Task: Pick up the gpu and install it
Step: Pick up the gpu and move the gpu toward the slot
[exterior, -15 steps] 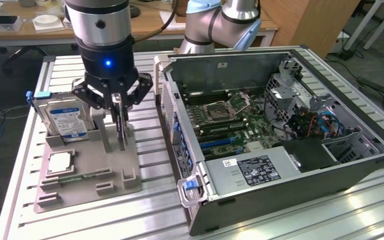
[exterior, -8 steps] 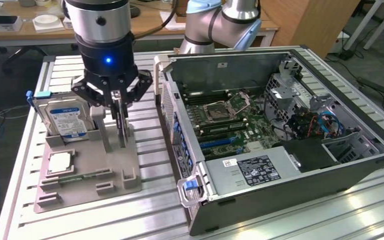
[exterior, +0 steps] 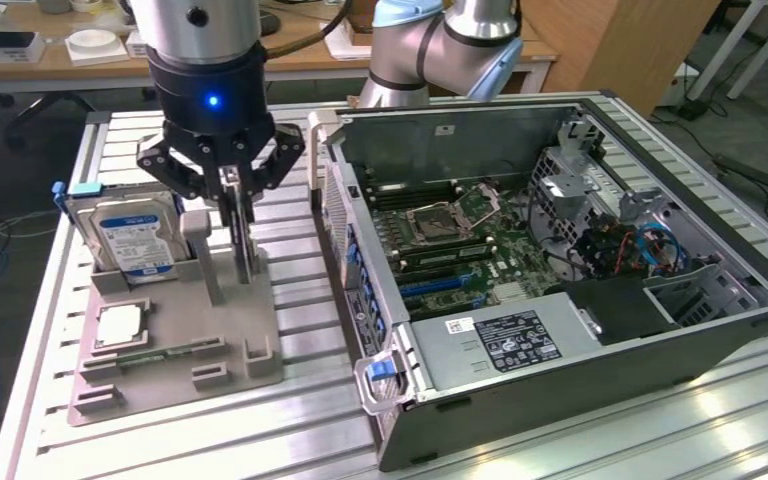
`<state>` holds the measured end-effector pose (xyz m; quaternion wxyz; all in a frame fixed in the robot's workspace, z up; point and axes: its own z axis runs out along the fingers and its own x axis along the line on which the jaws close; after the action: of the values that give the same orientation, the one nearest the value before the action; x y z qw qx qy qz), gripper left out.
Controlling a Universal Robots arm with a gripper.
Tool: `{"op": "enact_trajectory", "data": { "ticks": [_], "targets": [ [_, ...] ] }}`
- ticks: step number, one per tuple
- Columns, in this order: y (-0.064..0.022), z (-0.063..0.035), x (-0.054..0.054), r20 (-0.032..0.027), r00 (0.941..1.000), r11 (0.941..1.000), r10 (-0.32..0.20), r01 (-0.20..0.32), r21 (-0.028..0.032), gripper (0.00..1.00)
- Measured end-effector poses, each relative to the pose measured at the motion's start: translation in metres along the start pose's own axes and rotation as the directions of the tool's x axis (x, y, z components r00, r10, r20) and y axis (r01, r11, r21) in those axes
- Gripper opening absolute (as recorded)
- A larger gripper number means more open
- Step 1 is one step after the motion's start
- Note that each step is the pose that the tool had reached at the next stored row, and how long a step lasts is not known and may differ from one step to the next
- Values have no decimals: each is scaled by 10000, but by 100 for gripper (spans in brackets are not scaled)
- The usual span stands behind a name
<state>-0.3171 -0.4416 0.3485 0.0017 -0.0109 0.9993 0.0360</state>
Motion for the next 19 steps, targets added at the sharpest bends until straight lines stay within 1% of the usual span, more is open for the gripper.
{"op": "enact_trajectory", "data": {
  "ticks": [3, 5, 6, 8, 10, 12, 13, 14, 15, 19],
  "targets": [
    [4, -50, 0, -39, 10000, 10000, 3, -3, 0, 26],
    [5, -70, -2, -97, 10000, 10000, 6, -6, 9, 26],
    [6, -78, -3, -138, 9999, 10000, 10, -10, 35, 26],
    [6, -97, -4, -227, 9997, 9999, 18, -15, 141, 26],
    [8, -115, -6, -307, 9995, 9997, 25, -18, 234, 26],
    [9, -125, -8, -353, 9994, 9994, 34, -22, 353, 26],
    [9, -128, -9, -365, 9993, 9992, 37, -22, 410, 26],
    [9, -132, -11, -379, 9993, 9990, 38, -21, 453, 26],
    [9, -139, -12, -394, 9992, 9989, 39, -20, 477, 26],
    [10, -144, -12, -390, 9992, 9988, 40, -21, 482, 26]
  ]
}}
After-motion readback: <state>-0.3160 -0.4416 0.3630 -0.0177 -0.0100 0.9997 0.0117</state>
